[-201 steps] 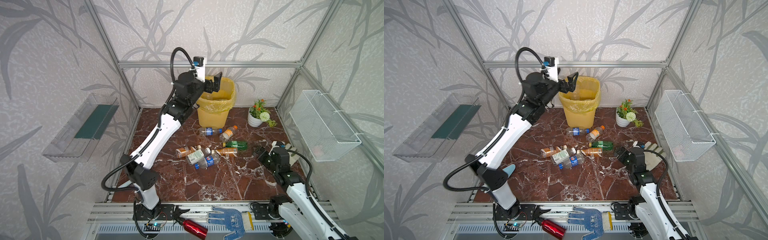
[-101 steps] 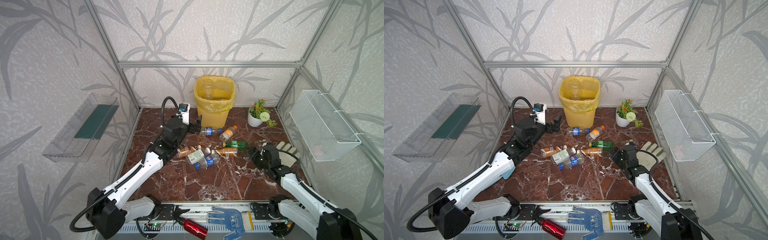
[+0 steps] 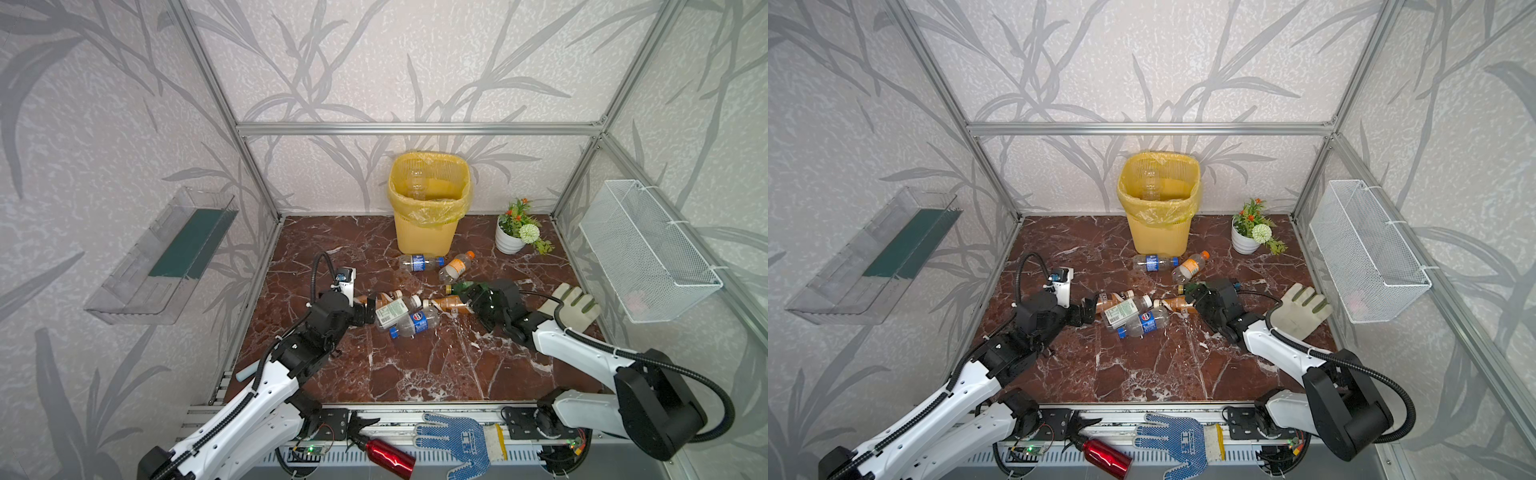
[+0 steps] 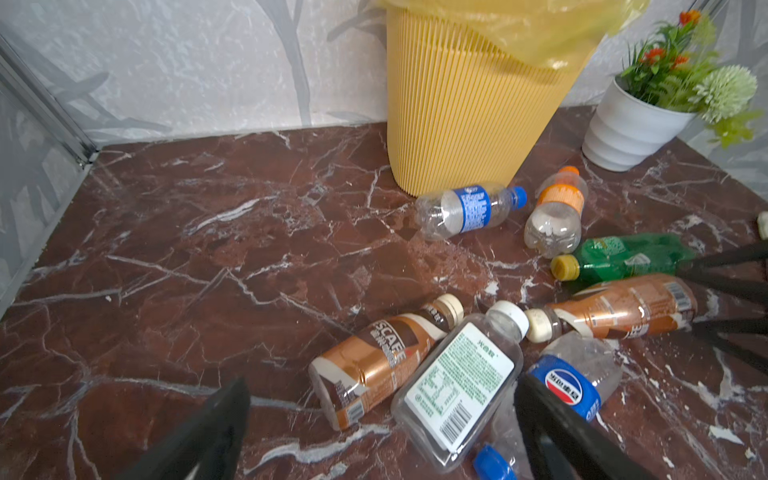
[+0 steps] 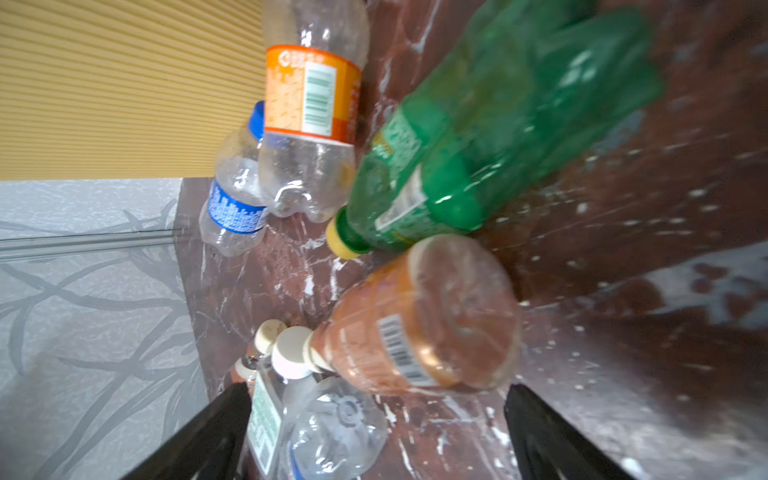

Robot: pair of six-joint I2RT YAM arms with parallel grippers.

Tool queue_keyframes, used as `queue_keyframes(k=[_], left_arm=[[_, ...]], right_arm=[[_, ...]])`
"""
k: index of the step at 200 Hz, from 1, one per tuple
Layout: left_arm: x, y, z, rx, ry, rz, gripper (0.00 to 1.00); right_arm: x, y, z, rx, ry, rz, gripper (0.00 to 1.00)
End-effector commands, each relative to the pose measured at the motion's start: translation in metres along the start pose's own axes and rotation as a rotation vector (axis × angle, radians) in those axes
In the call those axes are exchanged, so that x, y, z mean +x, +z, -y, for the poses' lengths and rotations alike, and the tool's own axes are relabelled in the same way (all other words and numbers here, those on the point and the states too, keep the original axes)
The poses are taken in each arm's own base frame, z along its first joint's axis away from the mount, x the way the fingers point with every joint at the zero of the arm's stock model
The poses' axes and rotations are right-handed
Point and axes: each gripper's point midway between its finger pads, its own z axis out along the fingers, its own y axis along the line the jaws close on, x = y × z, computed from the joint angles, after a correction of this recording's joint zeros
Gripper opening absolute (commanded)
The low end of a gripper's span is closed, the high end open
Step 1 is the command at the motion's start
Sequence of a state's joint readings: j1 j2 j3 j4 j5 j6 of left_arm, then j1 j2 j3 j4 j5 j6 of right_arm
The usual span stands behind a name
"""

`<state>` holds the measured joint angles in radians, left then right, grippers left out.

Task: Throw the plastic bottles in the bin
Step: 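Lower the left gripper toward the bottles while the right gripper reaches the brown bottle, then close the right gripper on the brown bottle lying near the green soda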

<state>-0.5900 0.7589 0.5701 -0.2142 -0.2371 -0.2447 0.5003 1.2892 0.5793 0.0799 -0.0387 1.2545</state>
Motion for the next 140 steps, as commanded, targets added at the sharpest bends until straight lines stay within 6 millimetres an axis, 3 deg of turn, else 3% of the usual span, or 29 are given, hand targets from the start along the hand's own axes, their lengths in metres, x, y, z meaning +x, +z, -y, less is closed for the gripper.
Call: queue_keyframes(k=[1,52,140], left_arm=[[0.012,-0.002,-0.001,-0.004,-0.030,-0.032,0.99],[0.020,0.002,0.002,0.000,-0.011,-0.061,0.99],[0.022,0.004,-0.001,-0.018,-0.005,-0.066,0.99]], right_arm=[[0.003,0.006,-0.008,0.004,0.082,0.016,0.96],[0.006,0.012,-0.016,0.068,0.098,0.027,0.96],[0.003,0.033,0.004,0.187,0.191,0.081,0.96]])
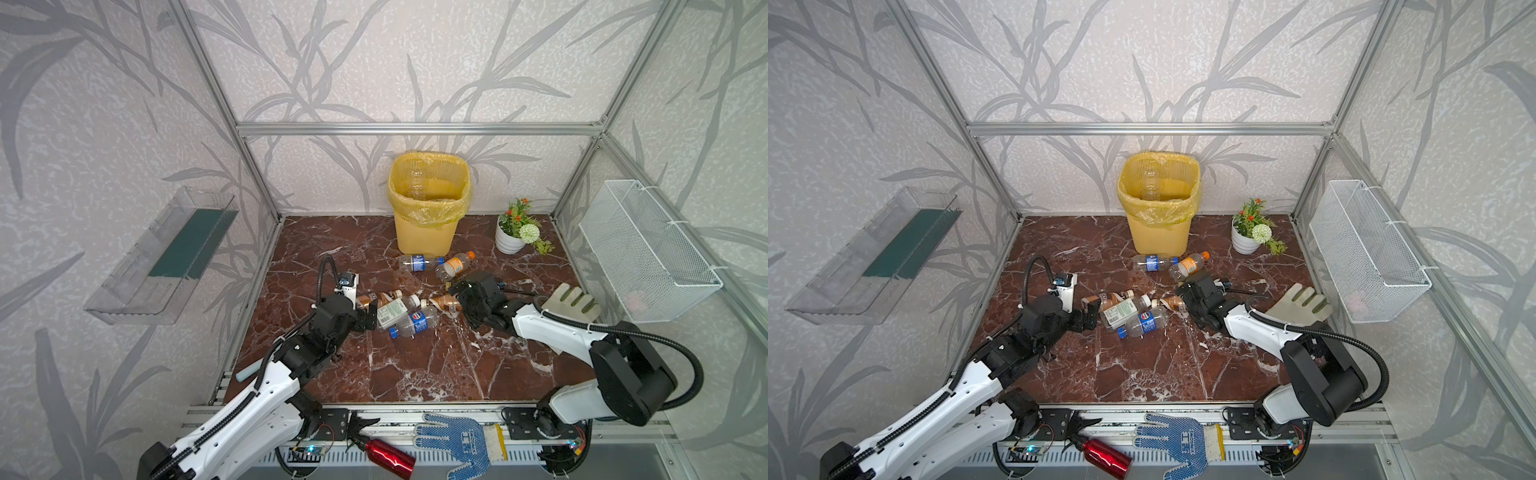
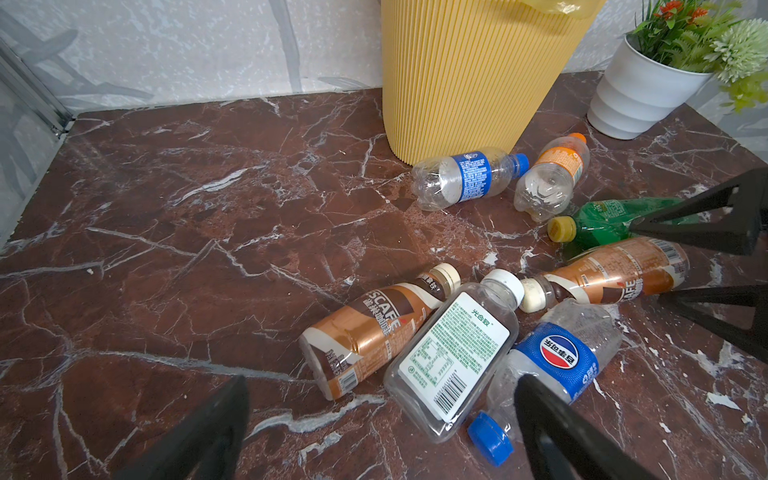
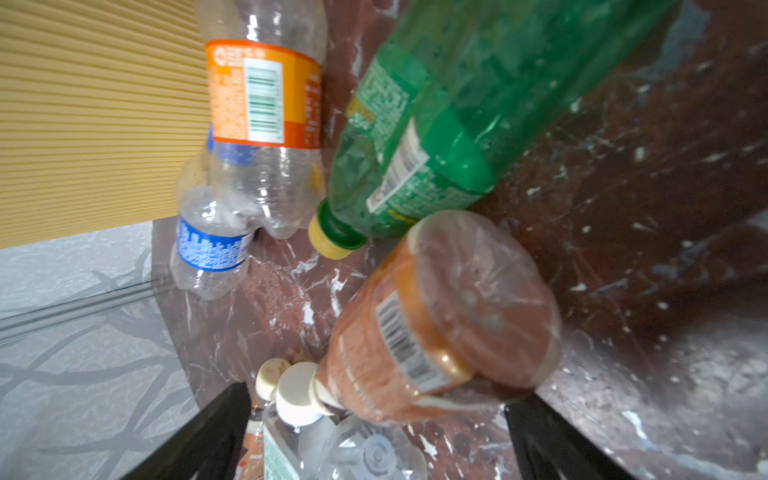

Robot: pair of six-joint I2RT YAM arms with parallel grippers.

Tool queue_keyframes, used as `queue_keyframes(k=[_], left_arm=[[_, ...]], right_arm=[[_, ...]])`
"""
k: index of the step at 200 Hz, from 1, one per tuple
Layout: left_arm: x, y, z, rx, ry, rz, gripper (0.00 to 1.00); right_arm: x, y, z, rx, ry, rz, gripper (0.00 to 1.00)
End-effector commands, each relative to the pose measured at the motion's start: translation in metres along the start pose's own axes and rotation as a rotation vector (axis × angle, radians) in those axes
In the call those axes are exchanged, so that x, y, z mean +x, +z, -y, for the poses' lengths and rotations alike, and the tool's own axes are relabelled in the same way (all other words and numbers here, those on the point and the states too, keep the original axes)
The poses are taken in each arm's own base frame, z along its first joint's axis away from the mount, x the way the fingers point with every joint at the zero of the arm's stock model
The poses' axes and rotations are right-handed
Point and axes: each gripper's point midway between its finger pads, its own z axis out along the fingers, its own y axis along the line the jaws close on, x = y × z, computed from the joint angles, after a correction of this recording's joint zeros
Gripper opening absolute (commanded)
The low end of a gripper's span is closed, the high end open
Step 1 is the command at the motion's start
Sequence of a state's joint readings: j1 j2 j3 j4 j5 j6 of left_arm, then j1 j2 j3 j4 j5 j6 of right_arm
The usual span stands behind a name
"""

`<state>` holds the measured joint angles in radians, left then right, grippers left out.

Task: Throw the plastic bottles in the bin
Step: 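Close the right gripper on the brown bottle lying near the green soda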

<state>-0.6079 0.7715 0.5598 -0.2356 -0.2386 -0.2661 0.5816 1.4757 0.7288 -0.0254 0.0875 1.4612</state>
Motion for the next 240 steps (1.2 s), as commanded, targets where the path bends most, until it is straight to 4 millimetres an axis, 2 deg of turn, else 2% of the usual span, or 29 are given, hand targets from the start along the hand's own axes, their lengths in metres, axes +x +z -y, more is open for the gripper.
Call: queue_keyframes(k=[1,68,122,159,193,240], left_arm=[[0.009,0.002,-0.004,-0.021,-0.006,-0.022,0.99],[0.011,0.003,-0.005,-0.030,-0.003,-0.028,0.99],[0.012,0.003,-0.007,-0.042,0.001,-0.035,0.99],[0.014,0.003,-0.008,-0.046,0.000,-0.036,0.99],[0.016,0.004,-0.008,-0.047,-0.004,-0.039,0.99],[0.016,0.004,-0.009,-0.053,-0.004,-0.037,0.99]], right_arm=[[-0.006,0.004,0.000,0.034,0.052,0.044,0.96],[-0.024,0.012,0.022,0.112,0.108,0.138,0.88],[-0.022,0.023,0.033,0.155,0.135,0.123,0.80],[-0.024,0.021,0.039,0.165,0.171,0.140,0.75],[-0.029,0.016,0.041,0.162,0.191,0.168,0.65],[-0.035,0.006,0.045,0.147,0.200,0.193,0.60]])
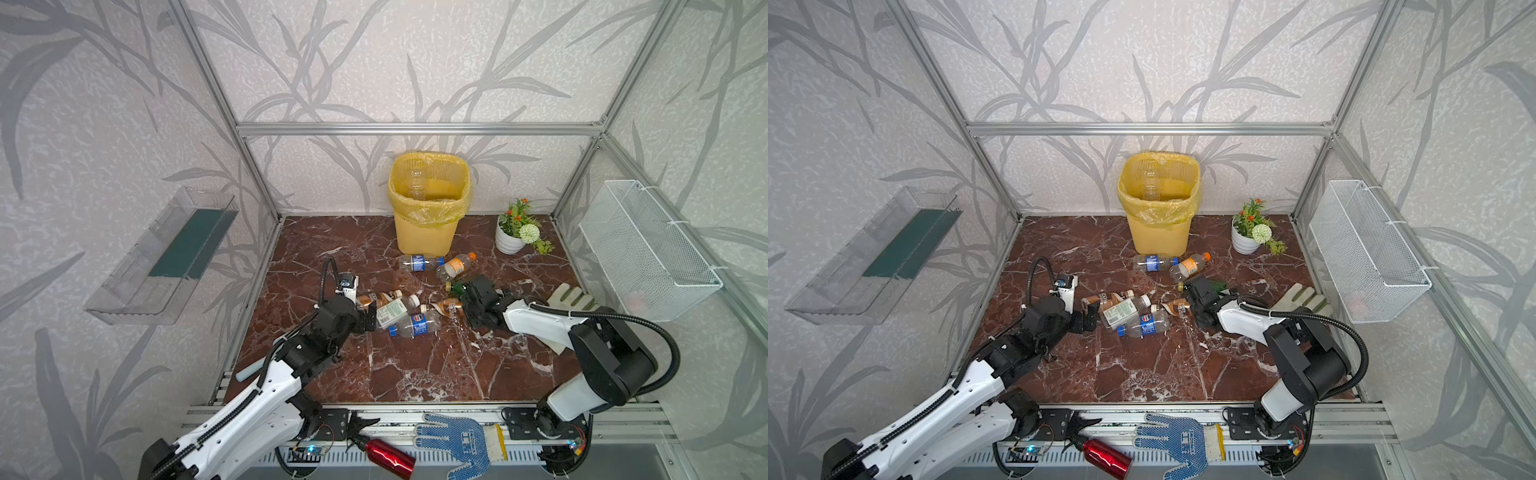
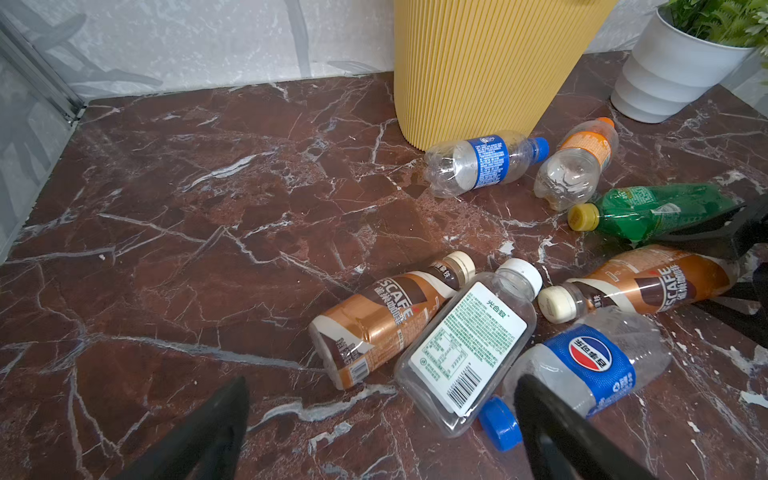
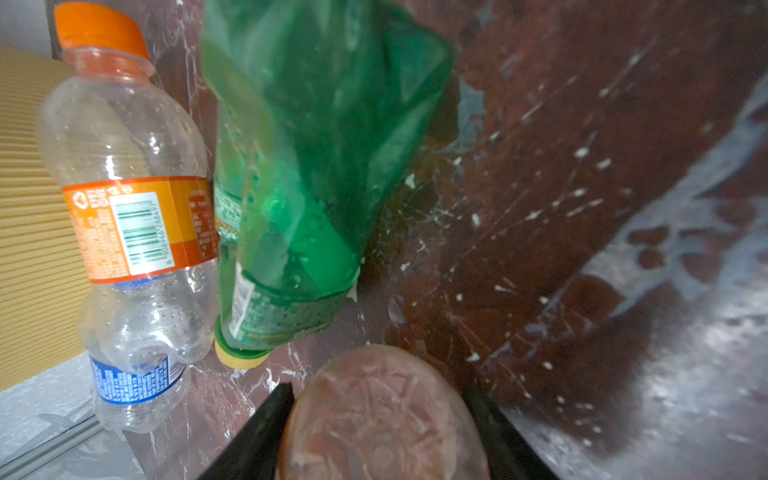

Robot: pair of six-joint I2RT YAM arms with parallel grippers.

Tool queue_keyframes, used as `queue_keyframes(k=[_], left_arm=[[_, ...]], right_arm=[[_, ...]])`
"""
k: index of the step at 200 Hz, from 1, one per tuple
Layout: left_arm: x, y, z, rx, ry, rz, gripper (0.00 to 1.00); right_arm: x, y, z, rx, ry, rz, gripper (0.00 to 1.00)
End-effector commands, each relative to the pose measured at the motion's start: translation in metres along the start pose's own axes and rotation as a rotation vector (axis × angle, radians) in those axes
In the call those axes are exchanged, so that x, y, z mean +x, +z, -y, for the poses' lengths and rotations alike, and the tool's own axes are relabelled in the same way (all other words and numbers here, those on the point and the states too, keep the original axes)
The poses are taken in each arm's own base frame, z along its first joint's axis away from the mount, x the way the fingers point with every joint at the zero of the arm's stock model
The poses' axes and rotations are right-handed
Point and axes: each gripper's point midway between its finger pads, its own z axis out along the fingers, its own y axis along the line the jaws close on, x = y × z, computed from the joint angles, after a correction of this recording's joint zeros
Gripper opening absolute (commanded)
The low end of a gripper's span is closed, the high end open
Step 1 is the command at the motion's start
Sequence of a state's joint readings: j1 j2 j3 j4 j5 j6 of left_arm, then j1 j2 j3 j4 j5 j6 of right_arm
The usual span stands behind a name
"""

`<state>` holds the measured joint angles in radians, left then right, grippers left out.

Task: Throw the plastic bottles in the bin
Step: 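Close the right gripper on the brown bottle lying near the green soda, then lift the brown bottle with the right gripper and drop it into the bin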

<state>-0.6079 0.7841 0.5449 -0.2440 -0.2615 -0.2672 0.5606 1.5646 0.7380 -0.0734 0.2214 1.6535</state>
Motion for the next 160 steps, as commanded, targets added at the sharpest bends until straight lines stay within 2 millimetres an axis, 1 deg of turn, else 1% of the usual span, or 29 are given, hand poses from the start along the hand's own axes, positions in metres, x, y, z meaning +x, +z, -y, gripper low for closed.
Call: queue_keyframes(k=[1,28,47,74,89,102,112,122,127,129,130,133,136,137,140,141,144,147,148,149,152,160], left_arm=[[0.006,0.000,-0.004,-0.022,-0.014,-0.011,0.99],[0.008,0.001,-0.004,-0.025,-0.017,-0.016,0.99],[0.008,0.002,-0.004,-0.027,-0.016,-0.021,0.99],[0.011,0.004,-0.004,-0.026,-0.013,-0.033,0.99],[0.012,0.005,-0.004,-0.027,-0.016,-0.035,0.99],[0.011,0.005,-0.003,-0.024,-0.018,-0.033,0.99],[0.009,0.005,-0.002,-0.020,-0.018,-0.029,0.99],[0.008,0.005,-0.001,-0.019,-0.015,-0.029,0.99],[0.008,0.005,-0.002,-0.020,-0.015,-0.027,0.99],[0.007,0.005,-0.001,-0.020,-0.014,-0.026,0.99],[0.008,0.005,-0.001,-0.020,-0.013,-0.028,0.99],[0.008,0.006,-0.001,-0.021,-0.013,-0.028,0.99],[0.007,0.006,-0.001,-0.020,-0.013,-0.027,0.99],[0.007,0.006,-0.001,-0.020,-0.013,-0.027,0.99],[0.007,0.007,-0.001,-0.020,-0.014,-0.026,0.99],[0.007,0.007,-0.001,-0.020,-0.013,-0.027,0.99],[0.007,0.007,-0.001,-0.020,-0.012,-0.027,0.99],[0.007,0.008,0.000,-0.017,-0.012,-0.029,0.99],[0.008,0.008,0.000,-0.018,-0.011,-0.029,0.99],[0.008,0.008,0.000,-0.018,-0.011,-0.029,0.99],[0.007,0.008,0.001,-0.016,-0.012,-0.028,0.99],[0.007,0.010,0.002,-0.012,-0.012,-0.033,0.99]], right_arm=[[-0.014,-0.008,0.009,0.012,0.014,0.049,0.60],[-0.019,-0.016,0.009,-0.006,0.018,0.067,0.58],[-0.023,-0.024,-0.004,-0.051,-0.013,0.073,0.56],[-0.033,-0.045,-0.030,-0.123,-0.096,0.110,0.55],[-0.042,-0.062,-0.046,-0.164,-0.145,0.153,0.55],[-0.055,-0.082,-0.065,-0.213,-0.197,0.221,0.54],[-0.067,-0.102,-0.085,-0.251,-0.259,0.269,0.54],[-0.080,-0.128,-0.108,-0.290,-0.333,0.327,0.54],[-0.087,-0.143,-0.121,-0.314,-0.368,0.361,0.54],[-0.090,-0.152,-0.130,-0.339,-0.364,0.375,0.54],[-0.091,-0.153,-0.130,-0.335,-0.390,0.383,0.54],[-0.095,-0.165,-0.141,-0.362,-0.395,0.403,0.54],[-0.099,-0.173,-0.146,-0.372,-0.432,0.426,0.54],[-0.101,-0.179,-0.152,-0.389,-0.423,0.434,0.54],[-0.104,-0.187,-0.157,-0.396,-0.460,0.457,0.54],[-0.106,-0.194,-0.163,-0.415,-0.451,0.465,0.54],[-0.111,-0.202,-0.168,-0.421,-0.485,0.492,0.54],[-0.115,-0.217,-0.178,-0.448,-0.491,0.517,0.54],[-0.116,-0.218,-0.178,-0.444,-0.509,0.525,0.54],[-0.119,-0.227,-0.183,-0.462,-0.498,0.535,0.54],[-0.124,-0.239,-0.189,-0.476,-0.515,0.563,0.54],[-0.134,-0.279,-0.208,-0.532,-0.556,0.649,0.54]])
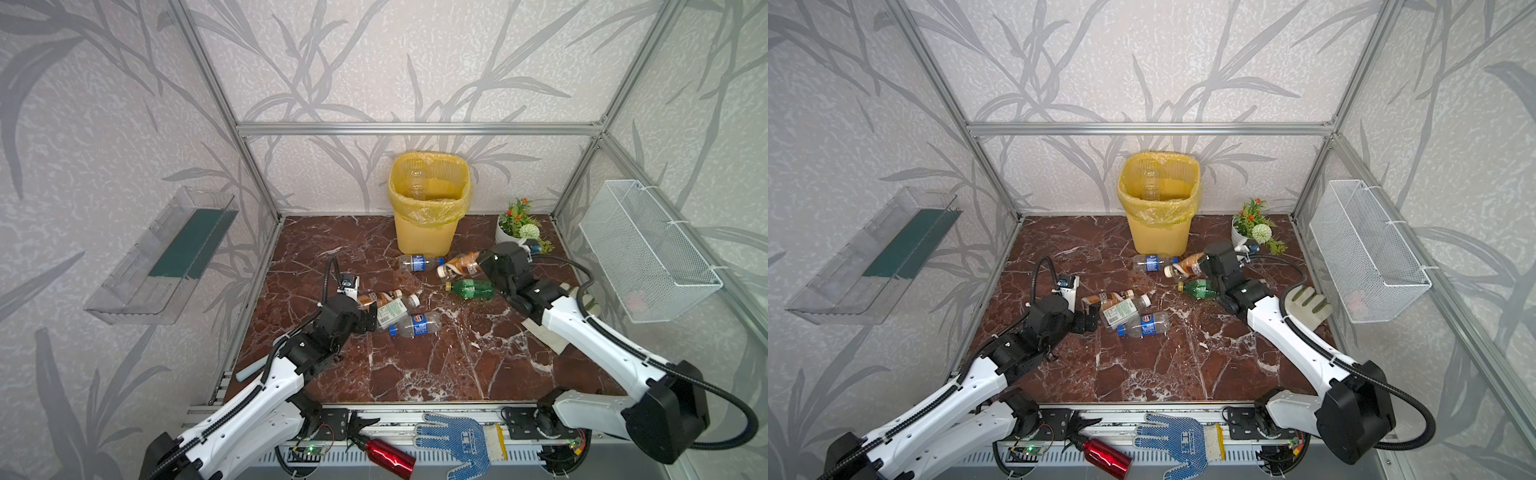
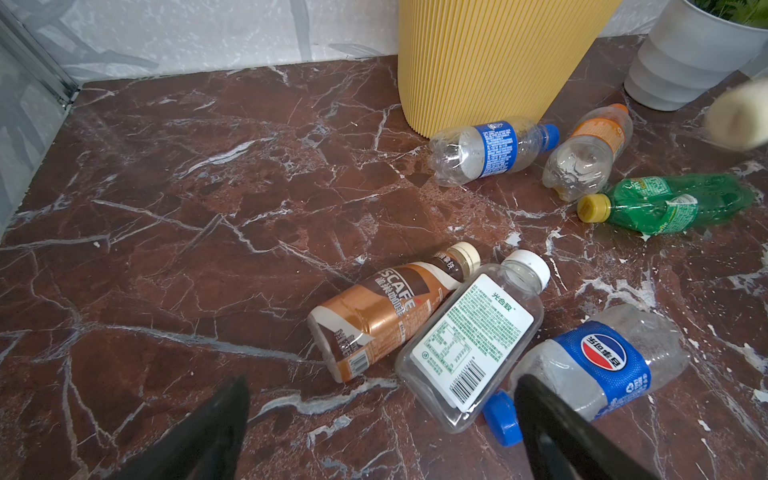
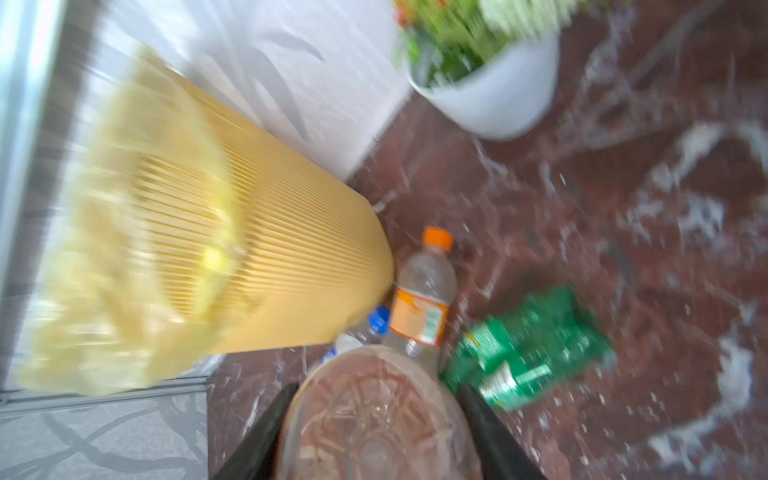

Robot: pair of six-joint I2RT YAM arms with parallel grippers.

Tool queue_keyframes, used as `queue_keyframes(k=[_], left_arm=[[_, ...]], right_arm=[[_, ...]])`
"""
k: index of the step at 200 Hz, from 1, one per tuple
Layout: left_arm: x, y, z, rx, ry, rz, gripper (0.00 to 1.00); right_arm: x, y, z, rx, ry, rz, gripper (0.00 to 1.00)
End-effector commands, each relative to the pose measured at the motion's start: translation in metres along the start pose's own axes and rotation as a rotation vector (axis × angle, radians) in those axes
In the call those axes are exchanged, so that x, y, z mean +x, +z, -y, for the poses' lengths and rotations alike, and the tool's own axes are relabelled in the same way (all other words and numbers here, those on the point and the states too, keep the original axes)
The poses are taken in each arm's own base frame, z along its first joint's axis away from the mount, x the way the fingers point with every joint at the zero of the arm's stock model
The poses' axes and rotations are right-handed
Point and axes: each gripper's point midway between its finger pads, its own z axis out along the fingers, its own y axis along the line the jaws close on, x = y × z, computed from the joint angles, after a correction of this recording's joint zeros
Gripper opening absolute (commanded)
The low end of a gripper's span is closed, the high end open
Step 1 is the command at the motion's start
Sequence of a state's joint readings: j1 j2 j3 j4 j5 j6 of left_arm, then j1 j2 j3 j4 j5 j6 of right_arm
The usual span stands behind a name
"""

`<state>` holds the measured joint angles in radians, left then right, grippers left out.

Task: Throw the plastic bottles in the bin
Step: 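Lift the brown bottle with the right gripper and drop it into the bin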

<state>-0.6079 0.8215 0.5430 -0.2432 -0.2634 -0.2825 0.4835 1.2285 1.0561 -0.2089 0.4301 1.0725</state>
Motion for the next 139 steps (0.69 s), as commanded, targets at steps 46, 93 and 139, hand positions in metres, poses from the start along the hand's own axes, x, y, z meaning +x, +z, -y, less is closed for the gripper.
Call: queue_keyframes(k=[46,93,139], left_arm=[[0.000,0.014,0.010,0.019,-0.013,-0.017,0.99],[-0.007,0.021,0.020,0.045,-0.021,-0.033,0.99],[-0.016,0.017,0.021,0.044,-0.018,-0.025,0.99]], right_arm=[[-0.215,-0.190,-0.134,-0.315,-0.292,0.689,0.54],[-0.196,-0.138,-0.177,-0.416,-0.273,0.648,0.55],[-0.129,-0.006,-0.238,-0.437,-0.433,0.374,0.74]])
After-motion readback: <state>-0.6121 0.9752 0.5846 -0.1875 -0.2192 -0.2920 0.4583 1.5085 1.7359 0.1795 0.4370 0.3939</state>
